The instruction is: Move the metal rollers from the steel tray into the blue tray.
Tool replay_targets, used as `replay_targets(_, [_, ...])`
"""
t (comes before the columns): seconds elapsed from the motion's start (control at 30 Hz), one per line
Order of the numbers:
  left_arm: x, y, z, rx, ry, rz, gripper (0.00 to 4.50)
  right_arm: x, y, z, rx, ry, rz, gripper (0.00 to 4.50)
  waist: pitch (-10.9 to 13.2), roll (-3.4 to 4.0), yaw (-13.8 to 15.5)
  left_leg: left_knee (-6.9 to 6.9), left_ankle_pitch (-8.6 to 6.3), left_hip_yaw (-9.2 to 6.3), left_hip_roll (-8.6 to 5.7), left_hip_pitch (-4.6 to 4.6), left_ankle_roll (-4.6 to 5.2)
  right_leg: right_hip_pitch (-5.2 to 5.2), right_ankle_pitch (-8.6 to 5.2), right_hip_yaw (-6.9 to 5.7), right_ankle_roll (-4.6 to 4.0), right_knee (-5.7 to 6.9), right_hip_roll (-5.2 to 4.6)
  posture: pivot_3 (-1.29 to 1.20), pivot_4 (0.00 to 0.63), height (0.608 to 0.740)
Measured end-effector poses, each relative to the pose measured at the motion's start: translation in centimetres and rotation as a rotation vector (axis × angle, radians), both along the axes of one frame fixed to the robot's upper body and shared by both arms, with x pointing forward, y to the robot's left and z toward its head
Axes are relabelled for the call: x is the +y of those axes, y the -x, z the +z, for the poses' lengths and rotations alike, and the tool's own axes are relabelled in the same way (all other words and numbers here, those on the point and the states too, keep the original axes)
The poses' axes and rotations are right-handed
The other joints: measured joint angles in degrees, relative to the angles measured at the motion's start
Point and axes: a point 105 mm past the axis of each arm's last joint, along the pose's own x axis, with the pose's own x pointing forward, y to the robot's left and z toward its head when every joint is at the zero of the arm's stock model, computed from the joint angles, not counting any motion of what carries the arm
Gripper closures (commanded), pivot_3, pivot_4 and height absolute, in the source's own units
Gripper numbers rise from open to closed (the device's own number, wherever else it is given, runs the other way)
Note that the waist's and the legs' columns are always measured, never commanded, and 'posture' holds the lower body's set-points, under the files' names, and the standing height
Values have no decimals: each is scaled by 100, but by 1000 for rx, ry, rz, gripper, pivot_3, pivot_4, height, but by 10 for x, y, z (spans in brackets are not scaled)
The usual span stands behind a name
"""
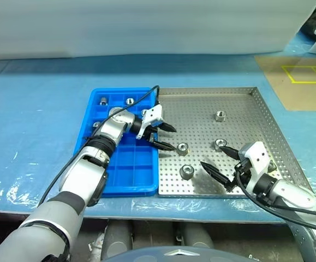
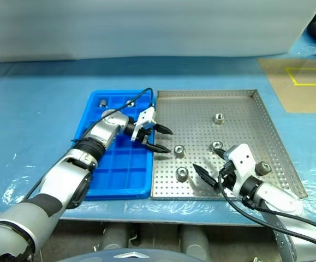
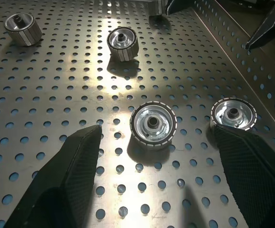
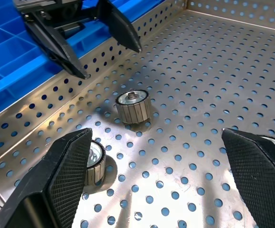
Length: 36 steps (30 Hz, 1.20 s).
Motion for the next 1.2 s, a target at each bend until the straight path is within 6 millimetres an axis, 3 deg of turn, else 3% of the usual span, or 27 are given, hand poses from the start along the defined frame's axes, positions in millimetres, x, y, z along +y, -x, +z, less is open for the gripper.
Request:
replay_targets(0.27, [-6,0,7,20,13,-25,545,10,3,2,-12,-24,-16,0,1,-1,-14,19,-21,1,-49,-19,41,4,0,6,0,-8,-44,-599,150,740])
replay_targets(0.4, [-14,0,43,31,111,-81,545,12,2,2,-15,-23,-12,0,2,-3,-89,28,-16,3,-54,-24,66,-4,0,8,0,-6,-53,-580,150,740])
replay_targets(0.6, [22,-8,60,6,76,-44,545,8,-3,-3,2,-19,-21,0,2,-2,-339,15,-4,4,2,-20,42,-26,-1,5,3,7,1,-558,150,740])
replay_targets(0.77, [26,-9,54,-65,14,-61,545,13,-5,-1,-12,-23,0,0,2,-1,-335,9,6,4,19,-22,26,-31,-2,1,3,12,17,-548,150,740])
replay_targets(1.0, [-20,2,35,-206,-54,-175,545,16,-9,-6,-4,-24,5,0,2,-3,-337,32,-7,5,0,-36,49,-30,-1,5,3,10,-5,-571,150,740])
replay_targets(1.2, [-19,7,2,-299,-252,-260,545,17,-4,-15,24,-23,-15,0,2,-2,-424,30,-2,4,23,-27,38,-32,-1,3,5,18,18,-607,150,740])
